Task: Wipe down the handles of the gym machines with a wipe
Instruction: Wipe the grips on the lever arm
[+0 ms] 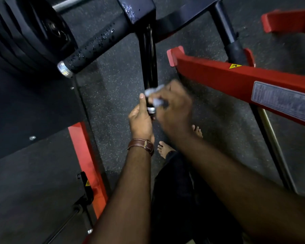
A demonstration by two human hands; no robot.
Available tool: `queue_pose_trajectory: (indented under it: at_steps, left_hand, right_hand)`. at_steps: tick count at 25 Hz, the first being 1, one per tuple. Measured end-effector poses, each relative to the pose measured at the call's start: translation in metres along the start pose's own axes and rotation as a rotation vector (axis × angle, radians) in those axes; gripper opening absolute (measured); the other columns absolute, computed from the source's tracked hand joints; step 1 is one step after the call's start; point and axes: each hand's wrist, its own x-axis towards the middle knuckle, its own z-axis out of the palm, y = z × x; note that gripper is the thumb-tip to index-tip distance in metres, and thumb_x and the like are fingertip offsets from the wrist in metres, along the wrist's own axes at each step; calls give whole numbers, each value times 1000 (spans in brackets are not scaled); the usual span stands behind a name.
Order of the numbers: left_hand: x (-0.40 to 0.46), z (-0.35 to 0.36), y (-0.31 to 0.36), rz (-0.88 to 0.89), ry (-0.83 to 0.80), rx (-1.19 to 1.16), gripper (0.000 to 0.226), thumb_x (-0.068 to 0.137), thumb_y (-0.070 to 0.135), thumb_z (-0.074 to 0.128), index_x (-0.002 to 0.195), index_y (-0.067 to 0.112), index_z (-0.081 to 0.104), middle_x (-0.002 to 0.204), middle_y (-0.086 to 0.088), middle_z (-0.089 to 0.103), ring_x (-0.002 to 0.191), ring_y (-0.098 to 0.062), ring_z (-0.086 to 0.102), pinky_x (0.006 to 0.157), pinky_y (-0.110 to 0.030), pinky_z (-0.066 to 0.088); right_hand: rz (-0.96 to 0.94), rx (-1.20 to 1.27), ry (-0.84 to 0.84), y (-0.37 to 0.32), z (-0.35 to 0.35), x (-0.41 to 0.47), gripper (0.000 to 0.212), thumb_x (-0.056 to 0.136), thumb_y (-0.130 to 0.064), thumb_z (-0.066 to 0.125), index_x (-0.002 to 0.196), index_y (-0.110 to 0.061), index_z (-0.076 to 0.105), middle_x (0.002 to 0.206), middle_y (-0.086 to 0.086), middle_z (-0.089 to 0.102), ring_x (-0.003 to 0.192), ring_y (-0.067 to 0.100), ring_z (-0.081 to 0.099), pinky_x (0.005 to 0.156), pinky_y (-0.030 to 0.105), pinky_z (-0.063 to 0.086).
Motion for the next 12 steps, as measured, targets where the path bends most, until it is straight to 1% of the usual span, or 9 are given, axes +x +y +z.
queue_pose_trajectory:
  at_steps: [1,2,4,5,7,8,9,10,12]
  left_hand:
    - [-1,-1,1,-3,-1,4,40,98,42,59,71,17,74,75,-4,72,72,-18,65,67,-30,51]
    - [-3,-1,4,-2,-5,18,41,98,41,59,68,17,72,71,-2,71,69,-15,65,66,-28,51]
    - [-5,0,7,3,-4,32,46,99,38,58,58,21,70,61,4,66,58,-9,59,57,-24,46]
    - [-5,0,7,2,2,32,51,100,38,57,52,23,68,56,7,61,54,-7,54,53,-23,42]
    - [-6,-1,7,-10,7,54,55,98,41,59,47,25,65,54,6,56,53,-10,48,53,-24,38]
    - [-6,-2,7,-14,5,54,54,98,42,59,47,25,65,55,6,57,55,-11,48,54,-25,38]
    - [-5,-2,6,-16,1,42,51,98,41,60,49,25,68,57,5,60,57,-11,50,55,-26,39]
    - [-7,-3,8,-25,-8,15,47,98,39,61,54,24,71,61,4,64,60,-12,55,58,-27,42]
    - [-8,-3,9,-46,-33,-32,40,97,38,62,63,20,75,73,-2,71,71,-17,64,69,-33,50]
  right_hand:
    - [-31,-24,-65,1,-4,-19,11,81,1,70,88,-4,76,81,11,59,75,20,59,59,35,50]
    - [-59,-6,-77,2,-6,-25,14,81,0,69,93,-2,76,81,12,58,75,18,57,59,33,49]
    - [-118,11,-29,0,-5,0,21,81,-3,68,101,0,75,84,14,58,78,12,53,63,24,44]
    - [-174,-5,-4,-2,-2,19,24,81,-3,70,104,2,74,86,15,59,80,15,55,66,25,45]
    - [-269,-36,46,-6,5,48,23,80,2,73,104,6,72,88,18,61,81,27,60,70,38,50]
    - [-294,-47,46,-5,6,49,19,82,2,72,101,6,73,88,19,61,81,31,60,70,41,50]
    - [-315,-72,22,-2,6,41,15,84,-1,69,98,5,73,88,19,61,80,32,59,69,41,49]
    - [-325,-117,-28,0,3,26,15,86,-5,64,95,4,73,87,17,61,79,31,58,67,39,48]
    - [-329,-174,-157,4,-8,-4,22,86,-12,57,91,2,74,85,14,61,77,28,56,65,37,47]
